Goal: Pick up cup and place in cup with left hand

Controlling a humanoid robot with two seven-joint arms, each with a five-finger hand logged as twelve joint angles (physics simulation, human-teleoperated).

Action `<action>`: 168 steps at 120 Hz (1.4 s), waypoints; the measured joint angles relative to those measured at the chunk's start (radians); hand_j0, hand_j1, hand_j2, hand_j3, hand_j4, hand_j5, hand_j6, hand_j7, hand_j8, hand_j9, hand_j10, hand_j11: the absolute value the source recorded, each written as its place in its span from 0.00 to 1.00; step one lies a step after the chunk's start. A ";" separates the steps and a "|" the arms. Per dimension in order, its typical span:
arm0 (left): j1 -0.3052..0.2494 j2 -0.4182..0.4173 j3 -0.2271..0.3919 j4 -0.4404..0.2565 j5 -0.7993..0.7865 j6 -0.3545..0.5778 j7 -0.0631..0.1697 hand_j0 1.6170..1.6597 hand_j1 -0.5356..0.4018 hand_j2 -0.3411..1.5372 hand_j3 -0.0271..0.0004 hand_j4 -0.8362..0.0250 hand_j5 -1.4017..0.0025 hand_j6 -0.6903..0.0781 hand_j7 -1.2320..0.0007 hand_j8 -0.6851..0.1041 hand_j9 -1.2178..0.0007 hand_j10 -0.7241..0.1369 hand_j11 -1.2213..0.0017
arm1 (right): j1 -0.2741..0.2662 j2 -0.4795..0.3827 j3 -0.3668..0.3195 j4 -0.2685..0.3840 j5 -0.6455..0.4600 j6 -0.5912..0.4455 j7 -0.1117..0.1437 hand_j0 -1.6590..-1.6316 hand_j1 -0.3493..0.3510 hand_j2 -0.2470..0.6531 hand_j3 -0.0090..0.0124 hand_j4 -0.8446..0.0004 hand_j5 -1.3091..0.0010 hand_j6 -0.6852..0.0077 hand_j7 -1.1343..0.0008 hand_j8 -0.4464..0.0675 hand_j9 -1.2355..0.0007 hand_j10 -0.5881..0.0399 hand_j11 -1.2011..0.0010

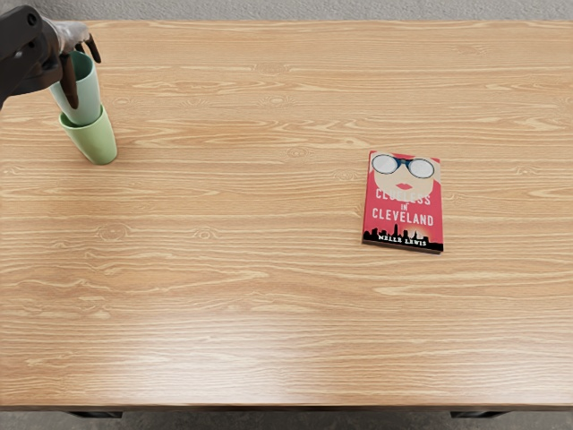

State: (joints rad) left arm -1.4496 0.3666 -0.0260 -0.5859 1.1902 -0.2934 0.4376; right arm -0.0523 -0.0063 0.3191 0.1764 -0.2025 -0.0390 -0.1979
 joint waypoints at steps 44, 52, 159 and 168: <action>0.012 0.000 0.001 0.003 -0.002 -0.002 -0.002 0.95 0.50 0.22 0.99 0.55 0.66 0.43 0.62 0.43 0.61 0.42 0.61 | 0.000 -0.003 0.000 0.000 0.000 0.000 0.000 0.04 0.06 0.27 0.42 0.96 0.97 0.94 0.96 0.81 0.97 0.89 0.96; 0.011 0.000 0.006 0.003 -0.006 -0.003 -0.001 0.96 0.54 0.21 0.99 0.59 0.70 0.47 0.66 0.47 0.65 0.46 0.65 | 0.000 -0.003 0.000 0.000 0.000 0.000 0.000 0.04 0.06 0.27 0.42 0.96 0.97 0.94 0.96 0.81 0.97 0.88 0.96; 0.096 0.338 0.010 -0.818 -0.565 -0.125 0.162 0.96 0.94 0.18 0.99 0.96 0.99 0.89 0.99 0.86 0.99 0.83 0.99 | -0.005 -0.008 0.000 0.000 0.000 0.000 -0.001 0.04 0.06 0.27 0.42 0.96 0.97 0.94 0.96 0.81 0.97 0.88 0.96; 0.189 0.428 -0.072 -0.862 -0.673 -0.222 0.168 0.96 0.94 0.18 0.99 0.96 1.00 0.89 1.00 0.86 1.00 0.83 1.00 | -0.005 -0.009 0.000 0.000 0.000 0.000 -0.001 0.04 0.06 0.27 0.42 0.96 0.97 0.94 0.96 0.81 0.97 0.88 0.96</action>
State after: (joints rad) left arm -1.2611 0.7947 -0.0982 -1.4478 0.5172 -0.5155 0.6055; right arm -0.0571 -0.0150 0.3191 0.1764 -0.2025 -0.0391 -0.1991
